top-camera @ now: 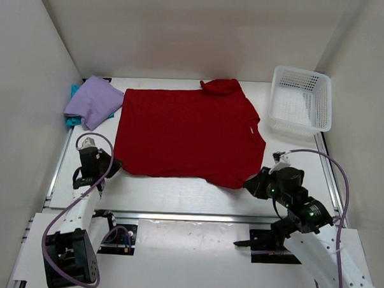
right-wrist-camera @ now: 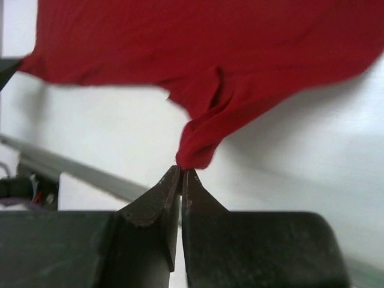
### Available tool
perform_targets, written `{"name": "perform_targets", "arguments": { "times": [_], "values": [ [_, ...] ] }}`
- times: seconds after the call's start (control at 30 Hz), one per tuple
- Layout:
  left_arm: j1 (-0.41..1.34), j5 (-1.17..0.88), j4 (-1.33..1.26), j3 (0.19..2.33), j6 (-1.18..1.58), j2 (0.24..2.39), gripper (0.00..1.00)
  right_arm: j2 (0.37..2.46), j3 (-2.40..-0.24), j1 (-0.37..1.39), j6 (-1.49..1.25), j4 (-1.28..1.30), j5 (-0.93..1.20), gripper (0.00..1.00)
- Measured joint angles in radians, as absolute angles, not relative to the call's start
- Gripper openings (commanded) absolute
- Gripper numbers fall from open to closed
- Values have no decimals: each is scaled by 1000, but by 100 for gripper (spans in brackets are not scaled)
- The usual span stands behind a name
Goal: Fold and stack the t-shirts
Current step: Flatten out the tshirt, then grap the side of the flattened tshirt closest away from the robot with both arms
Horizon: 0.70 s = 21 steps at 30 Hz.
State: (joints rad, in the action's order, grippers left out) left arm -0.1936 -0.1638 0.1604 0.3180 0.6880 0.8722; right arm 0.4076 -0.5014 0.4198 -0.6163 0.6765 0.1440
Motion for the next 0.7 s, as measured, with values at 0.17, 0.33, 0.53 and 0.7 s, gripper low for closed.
{"name": "perform_targets", "arguments": {
  "times": [0.17, 0.33, 0.53, 0.7],
  "values": [
    [-175, -176, 135, 276, 698, 900, 0, 446, -411, 580, -746, 665, 110, 0],
    [-170, -179, 161, 306, 699, 910, 0, 463, -381, 545, -770, 693, 57, 0],
    [-181, -180, 121, 422, 743, 979, 0, 645, -527, 106, -578, 557, 171, 0],
    [-193, -165, 66, 482, 795, 1057, 0, 856, -619, -81, -472, 360, 253, 0]
  ]
}}
